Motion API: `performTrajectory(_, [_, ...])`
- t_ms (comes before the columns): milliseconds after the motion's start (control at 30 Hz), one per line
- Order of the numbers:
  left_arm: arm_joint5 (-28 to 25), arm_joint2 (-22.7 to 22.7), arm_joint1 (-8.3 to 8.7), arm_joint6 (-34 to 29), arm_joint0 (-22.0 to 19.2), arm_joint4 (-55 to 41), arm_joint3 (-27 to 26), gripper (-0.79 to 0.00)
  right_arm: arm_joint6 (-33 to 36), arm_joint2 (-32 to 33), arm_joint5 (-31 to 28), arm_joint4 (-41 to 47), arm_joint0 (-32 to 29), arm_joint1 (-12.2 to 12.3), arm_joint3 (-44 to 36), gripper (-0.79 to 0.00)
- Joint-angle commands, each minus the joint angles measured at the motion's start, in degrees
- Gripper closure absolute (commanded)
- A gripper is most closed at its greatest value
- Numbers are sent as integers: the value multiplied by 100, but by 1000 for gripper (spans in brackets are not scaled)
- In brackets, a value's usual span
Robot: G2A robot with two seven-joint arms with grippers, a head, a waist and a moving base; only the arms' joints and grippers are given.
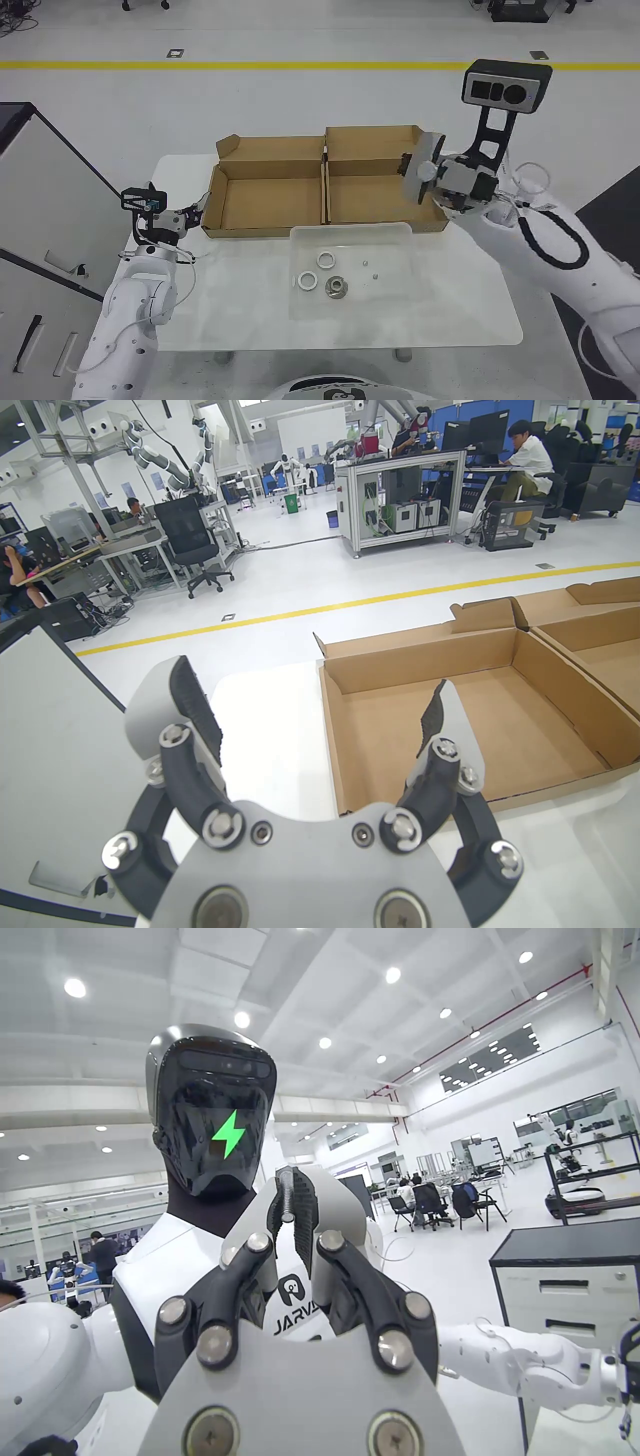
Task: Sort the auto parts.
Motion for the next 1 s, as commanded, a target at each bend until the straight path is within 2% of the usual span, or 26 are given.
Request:
performTrajectory(0, [0,0,0,0,0,0,0,-785,0,0,0,0,0,0,0,0])
performTrajectory(167, [0,0,0,0,0,0,0,-785,-158,26,110,-15,-119,-17,-81,0])
performTrajectory(233, [0,0,0,0,0,0,0,-785,-275,-36,100,320,-312,-75,-347,0])
performTrajectory(400, [0,0,0,0,0,0,0,-785,2,-69,6,1104,-578,-242,-523,0])
performTrajectory(600, [0,0,0,0,0,0,0,-785,195,136,198,1458,-807,-434,-550,0])
performTrajectory(833, [0,0,0,0,0,0,0,-785,436,541,440,1213,-1059,-598,-358,0])
performTrajectory(967, [0,0,0,0,0,0,0,-785,606,735,617,682,-1148,-636,-152,0])
